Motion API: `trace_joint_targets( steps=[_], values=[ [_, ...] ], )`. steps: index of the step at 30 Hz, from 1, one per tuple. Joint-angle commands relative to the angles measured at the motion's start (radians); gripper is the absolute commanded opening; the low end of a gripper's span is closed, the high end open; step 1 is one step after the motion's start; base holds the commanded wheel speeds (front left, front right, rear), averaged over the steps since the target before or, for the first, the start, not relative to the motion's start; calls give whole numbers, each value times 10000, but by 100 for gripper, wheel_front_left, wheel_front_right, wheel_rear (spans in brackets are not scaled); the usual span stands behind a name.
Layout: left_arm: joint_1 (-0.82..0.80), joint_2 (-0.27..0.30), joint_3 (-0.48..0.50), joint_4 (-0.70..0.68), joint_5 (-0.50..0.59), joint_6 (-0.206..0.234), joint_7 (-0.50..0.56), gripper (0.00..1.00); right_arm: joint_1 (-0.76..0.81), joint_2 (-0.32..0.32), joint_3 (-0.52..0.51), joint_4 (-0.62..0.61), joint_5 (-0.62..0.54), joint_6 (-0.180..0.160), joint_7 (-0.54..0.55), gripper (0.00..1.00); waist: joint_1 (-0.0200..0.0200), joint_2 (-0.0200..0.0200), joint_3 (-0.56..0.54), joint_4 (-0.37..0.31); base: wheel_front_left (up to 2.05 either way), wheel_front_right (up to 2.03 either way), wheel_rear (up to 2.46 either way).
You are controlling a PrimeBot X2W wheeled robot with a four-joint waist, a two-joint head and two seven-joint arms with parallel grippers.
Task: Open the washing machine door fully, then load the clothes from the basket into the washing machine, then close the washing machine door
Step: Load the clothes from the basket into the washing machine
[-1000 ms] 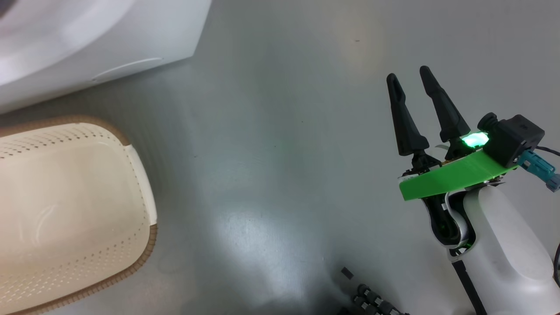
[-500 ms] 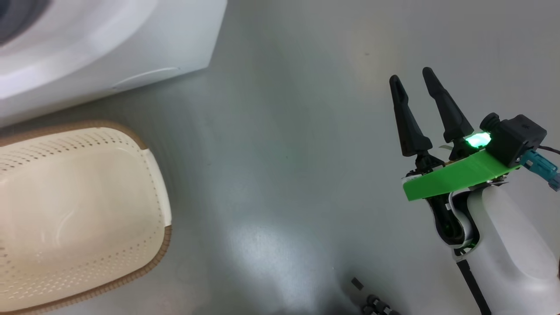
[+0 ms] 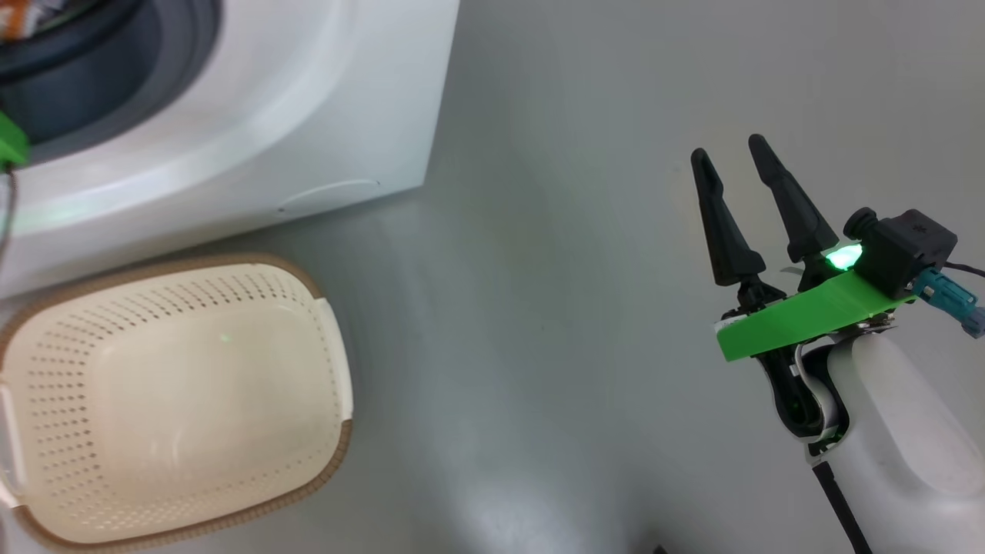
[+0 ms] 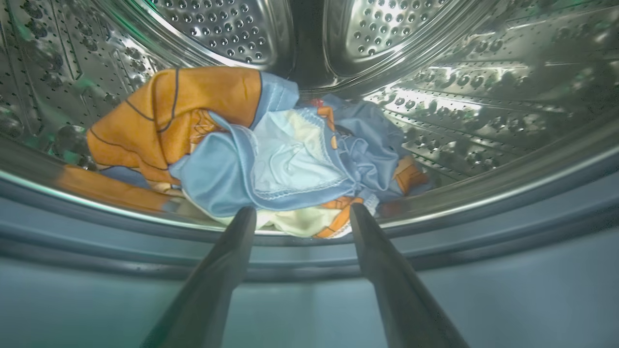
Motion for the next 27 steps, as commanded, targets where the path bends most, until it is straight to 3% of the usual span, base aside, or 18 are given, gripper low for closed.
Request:
trace_joint_targets(
  steps=[1,11,19,27],
  values=[
    [232,392,-7,-344,-92,-58,-137,100,310,-124,202,-159,111,46,-80,100,0,0,-626,412,0,0,0],
    [2343,-46,-559,-1505,-199,12,-2100,100,824,-416,201,121,78,46,-80,100,0,0,-2021,1059,0,0,0],
    [4642,-533,-529,-3523,26,658,-2667,100,1361,-599,103,268,95,46,-80,100,0,0,-3126,1500,0,0,0],
    [7405,-655,-89,-6752,272,1511,-2686,100,1724,-653,36,259,79,46,-80,100,0,0,-3724,1729,0,0,0]
  ],
)
